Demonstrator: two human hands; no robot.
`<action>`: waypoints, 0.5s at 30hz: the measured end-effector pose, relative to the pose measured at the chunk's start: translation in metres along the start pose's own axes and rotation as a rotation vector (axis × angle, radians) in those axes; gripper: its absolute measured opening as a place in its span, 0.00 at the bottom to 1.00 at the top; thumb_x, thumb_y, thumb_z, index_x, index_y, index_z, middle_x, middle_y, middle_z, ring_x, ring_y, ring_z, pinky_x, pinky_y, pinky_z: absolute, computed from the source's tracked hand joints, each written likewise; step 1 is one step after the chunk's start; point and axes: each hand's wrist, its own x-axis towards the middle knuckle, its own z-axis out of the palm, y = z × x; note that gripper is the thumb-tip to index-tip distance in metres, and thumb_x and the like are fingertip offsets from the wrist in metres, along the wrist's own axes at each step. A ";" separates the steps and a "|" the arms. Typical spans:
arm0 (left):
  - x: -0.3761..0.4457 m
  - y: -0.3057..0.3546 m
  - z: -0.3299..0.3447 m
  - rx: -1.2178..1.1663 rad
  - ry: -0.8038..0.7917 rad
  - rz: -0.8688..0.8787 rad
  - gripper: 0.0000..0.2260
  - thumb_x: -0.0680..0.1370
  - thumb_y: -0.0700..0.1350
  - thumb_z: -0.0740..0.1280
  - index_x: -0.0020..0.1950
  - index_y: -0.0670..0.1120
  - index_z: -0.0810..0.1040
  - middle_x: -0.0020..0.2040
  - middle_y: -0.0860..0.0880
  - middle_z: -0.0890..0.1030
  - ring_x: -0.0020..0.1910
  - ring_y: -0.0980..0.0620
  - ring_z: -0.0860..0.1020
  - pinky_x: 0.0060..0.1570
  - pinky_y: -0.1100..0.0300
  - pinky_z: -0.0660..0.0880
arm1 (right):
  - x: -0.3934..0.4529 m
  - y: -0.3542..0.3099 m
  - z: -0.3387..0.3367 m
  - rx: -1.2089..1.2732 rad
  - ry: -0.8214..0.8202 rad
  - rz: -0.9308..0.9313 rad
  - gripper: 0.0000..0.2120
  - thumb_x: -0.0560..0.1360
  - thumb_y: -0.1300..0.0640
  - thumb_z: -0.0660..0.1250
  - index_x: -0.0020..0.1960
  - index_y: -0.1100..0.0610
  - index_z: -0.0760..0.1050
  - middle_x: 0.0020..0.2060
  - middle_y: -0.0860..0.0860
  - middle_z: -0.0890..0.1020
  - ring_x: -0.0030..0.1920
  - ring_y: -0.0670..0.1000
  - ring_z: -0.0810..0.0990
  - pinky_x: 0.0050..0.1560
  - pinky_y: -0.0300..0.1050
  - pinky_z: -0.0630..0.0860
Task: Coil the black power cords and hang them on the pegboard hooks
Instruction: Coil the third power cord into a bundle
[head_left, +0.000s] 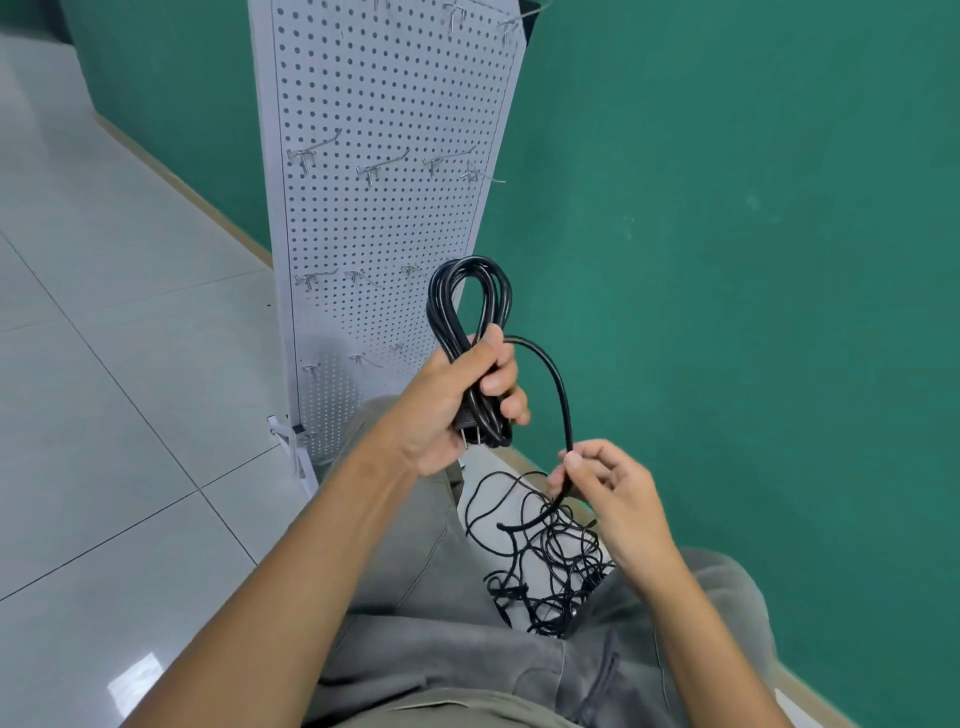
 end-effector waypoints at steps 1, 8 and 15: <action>-0.001 0.003 -0.002 0.028 0.024 0.002 0.13 0.82 0.55 0.62 0.45 0.46 0.69 0.32 0.53 0.67 0.31 0.52 0.72 0.39 0.57 0.77 | -0.001 -0.002 0.001 0.040 0.024 0.001 0.04 0.82 0.64 0.64 0.49 0.65 0.75 0.37 0.59 0.83 0.38 0.54 0.81 0.53 0.51 0.78; 0.001 -0.008 -0.004 0.183 0.131 -0.060 0.15 0.80 0.55 0.63 0.50 0.43 0.74 0.39 0.47 0.78 0.33 0.48 0.76 0.38 0.56 0.78 | -0.004 -0.044 0.011 0.137 0.063 -0.083 0.06 0.81 0.63 0.67 0.49 0.68 0.76 0.36 0.57 0.83 0.33 0.53 0.78 0.38 0.42 0.78; -0.001 -0.028 0.011 0.301 0.073 -0.118 0.14 0.82 0.56 0.65 0.52 0.48 0.84 0.42 0.50 0.83 0.43 0.51 0.82 0.40 0.56 0.78 | 0.002 -0.074 0.016 0.038 0.111 -0.102 0.07 0.78 0.63 0.72 0.44 0.66 0.82 0.34 0.59 0.83 0.31 0.53 0.80 0.31 0.39 0.74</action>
